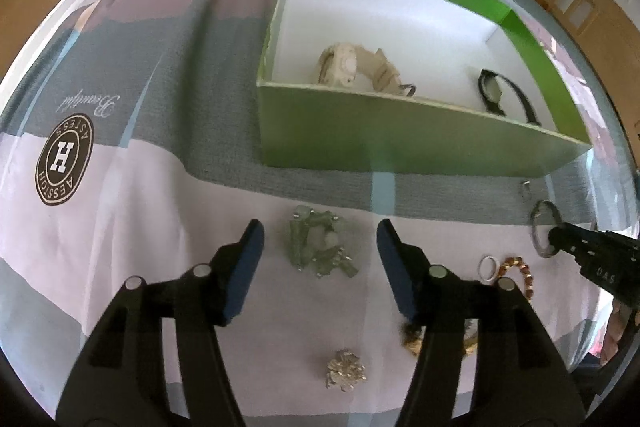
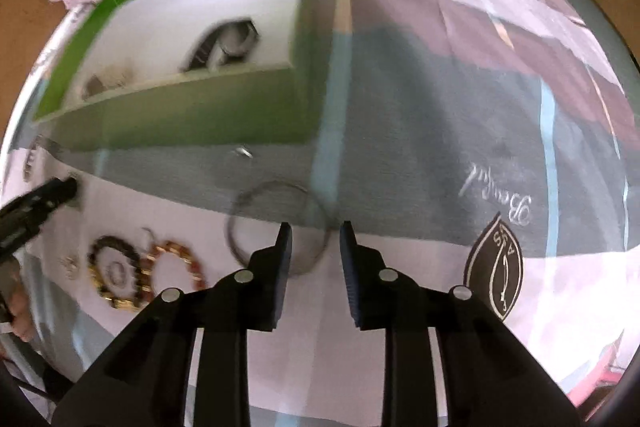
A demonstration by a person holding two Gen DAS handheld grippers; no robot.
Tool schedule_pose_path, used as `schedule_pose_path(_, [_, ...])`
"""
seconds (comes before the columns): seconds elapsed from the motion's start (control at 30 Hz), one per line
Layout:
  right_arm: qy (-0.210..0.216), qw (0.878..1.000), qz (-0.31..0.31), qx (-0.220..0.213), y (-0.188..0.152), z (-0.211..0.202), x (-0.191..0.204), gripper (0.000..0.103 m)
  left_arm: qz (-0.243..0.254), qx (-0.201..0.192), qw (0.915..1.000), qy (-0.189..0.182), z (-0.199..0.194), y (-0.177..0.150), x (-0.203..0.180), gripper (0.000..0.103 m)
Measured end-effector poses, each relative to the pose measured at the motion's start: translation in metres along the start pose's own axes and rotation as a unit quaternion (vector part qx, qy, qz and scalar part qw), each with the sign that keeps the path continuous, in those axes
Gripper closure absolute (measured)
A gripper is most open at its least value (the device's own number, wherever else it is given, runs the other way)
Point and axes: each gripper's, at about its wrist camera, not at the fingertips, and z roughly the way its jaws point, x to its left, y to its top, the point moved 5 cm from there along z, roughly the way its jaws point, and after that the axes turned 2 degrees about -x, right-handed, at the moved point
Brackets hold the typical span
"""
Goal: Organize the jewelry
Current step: 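Carry the bangle with the right tool and pendant with the left tool over the box, then release the bangle and the pendant into the green box, opening both tools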
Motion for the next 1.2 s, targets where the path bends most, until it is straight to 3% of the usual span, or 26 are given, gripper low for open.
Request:
schedule_pose_path(0.07, [-0.011, 1.000, -0.009, 0.004, -0.004, 0.005, 0.002, 0.077, 0.008, -0.004, 0.9998, 0.019, 0.004, 0.000, 0.000, 0.069])
schedule_pose_path(0.13, [-0.024, 0.999, -0.025, -0.002, -0.004, 0.005, 0.008, 0.080, 0.018, -0.009, 0.9992, 0.034, 0.004, 0.000, 0.001, 0.076])
schedule_pose_path(0.17, [-0.024, 0.999, -0.033, -0.005, -0.004, 0.004, 0.012, 0.091, 0.015, -0.009, 0.9993, 0.032, 0.003, 0.000, 0.001, 0.077])
schedule_pose_path(0.23, [-0.014, 0.999, -0.045, -0.005, -0.006, 0.002, 0.023, 0.100, 0.009, -0.009, 0.9996, 0.027, 0.000, 0.001, 0.002, 0.079])
schedule_pose_path(0.53, [0.020, 0.998, -0.054, -0.036, -0.008, -0.024, 0.042, 0.100, 0.007, -0.054, 0.9984, -0.012, -0.046, 0.014, -0.007, 0.079])
schedule_pose_path(0.83, [0.075, 0.986, -0.060, -0.136, 0.040, -0.084, 0.045, 0.100, 0.014, -0.108, 0.9933, -0.039, -0.096, 0.061, -0.019, 0.079])
schedule_pose_path(1.0, [0.089, 0.975, -0.044, -0.199, 0.084, -0.087, 0.046, 0.100, 0.020, -0.121, 0.9921, -0.030, -0.089, 0.094, -0.026, 0.079])
schedule_pose_path(1.2, [0.076, 0.979, -0.027, -0.188, 0.109, -0.059, 0.046, 0.100, 0.025, -0.097, 0.9949, -0.004, -0.050, 0.115, -0.023, 0.079])
